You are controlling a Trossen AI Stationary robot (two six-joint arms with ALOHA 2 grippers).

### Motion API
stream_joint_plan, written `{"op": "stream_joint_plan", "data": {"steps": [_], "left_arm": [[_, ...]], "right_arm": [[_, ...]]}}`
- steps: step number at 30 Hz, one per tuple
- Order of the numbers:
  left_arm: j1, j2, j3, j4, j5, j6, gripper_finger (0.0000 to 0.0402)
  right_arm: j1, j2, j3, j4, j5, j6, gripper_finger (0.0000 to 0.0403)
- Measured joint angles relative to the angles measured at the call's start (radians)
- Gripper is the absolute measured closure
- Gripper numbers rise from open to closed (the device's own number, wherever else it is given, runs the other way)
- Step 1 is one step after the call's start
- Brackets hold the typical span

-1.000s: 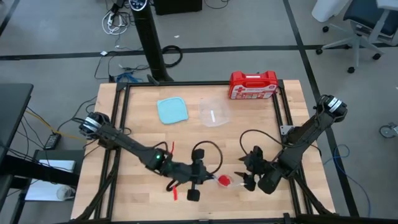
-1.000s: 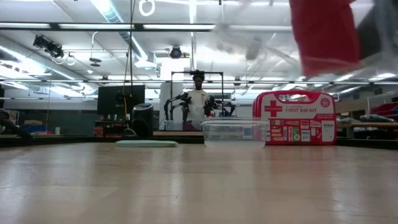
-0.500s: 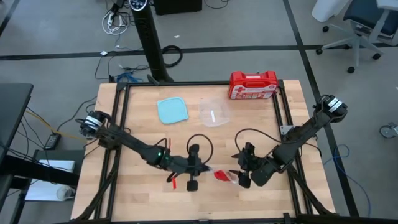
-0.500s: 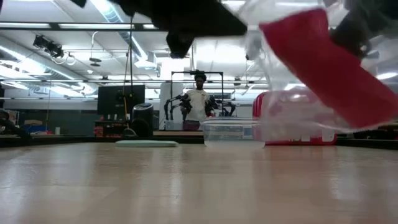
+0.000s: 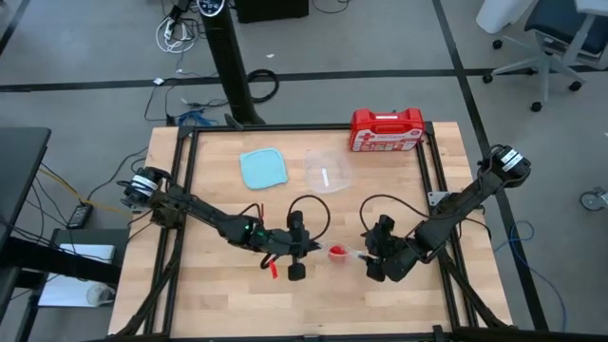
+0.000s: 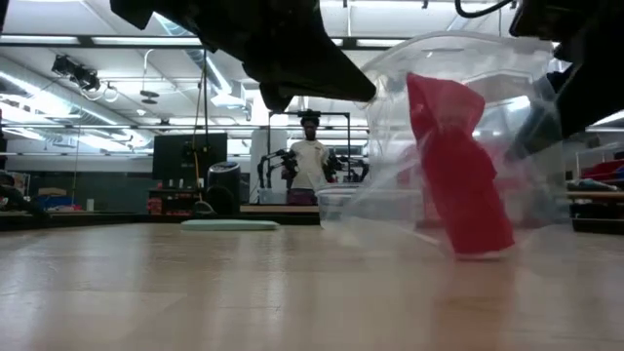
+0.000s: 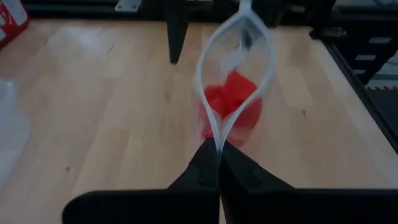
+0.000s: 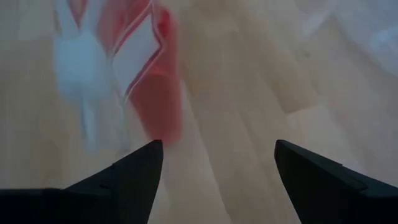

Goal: Roll bandage
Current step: Close the transparent zip bag

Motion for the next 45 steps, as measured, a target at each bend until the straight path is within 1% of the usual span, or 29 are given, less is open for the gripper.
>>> {"op": "stream_joint_plan", "data": {"steps": [7, 10, 13, 18, 22, 25, 27, 30, 39, 45], "left_arm": [[0.0, 0.0, 0.0, -0.007, -0.004, -0.004, 0.0401], [0.0, 0.0, 0.0, -0.011, -0.004, -0.004, 0.0401], [0.0, 0.0, 0.0, -0.01, -0.005, -0.004, 0.0401], [0.0, 0.0, 0.0, 0.003, -0.007, -0.004, 0.0401], [0.0, 0.0, 0.0, 0.024, 0.001, -0.002, 0.0401], [0.0, 0.0, 0.0, 0.026, 0.002, 0.0, 0.0401], [0.0, 0.0, 0.0, 0.026, 0.004, 0.0, 0.0401], [0.0, 0.0, 0.0, 0.026, 0.009, 0.0, 0.0401], [0.0, 0.0, 0.0, 0.014, 0.016, 0.0, 0.0401], [0.0, -0.005, 0.0, 0.007, 0.056, 0.002, 0.0401]], "right_arm": [[0.031, -0.007, 0.0, 0.014, -0.067, 0.007, 0.0095], [0.031, -0.031, 0.0, 0.016, -0.111, 0.014, 0.0095], [0.031, -0.06, 0.0, 0.051, -0.122, 0.001, 0.0095], [0.027, -0.087, 0.0, 0.156, -0.109, -0.062, 0.0095], [0.015, -0.081, 0.001, 0.185, -0.023, -0.099, 0.0095], [0.004, -0.079, 0.001, 0.179, 0.011, -0.112, 0.0097], [0.002, -0.079, 0.001, 0.182, 0.026, -0.125, 0.0105], [0.002, -0.079, 0.001, 0.191, 0.028, -0.138, 0.0138], [0.002, -0.079, -0.003, 0.184, 0.027, -0.155, 0.0309], [0.002, -0.079, -0.003, 0.183, 0.023, -0.176, 0.039]]}}
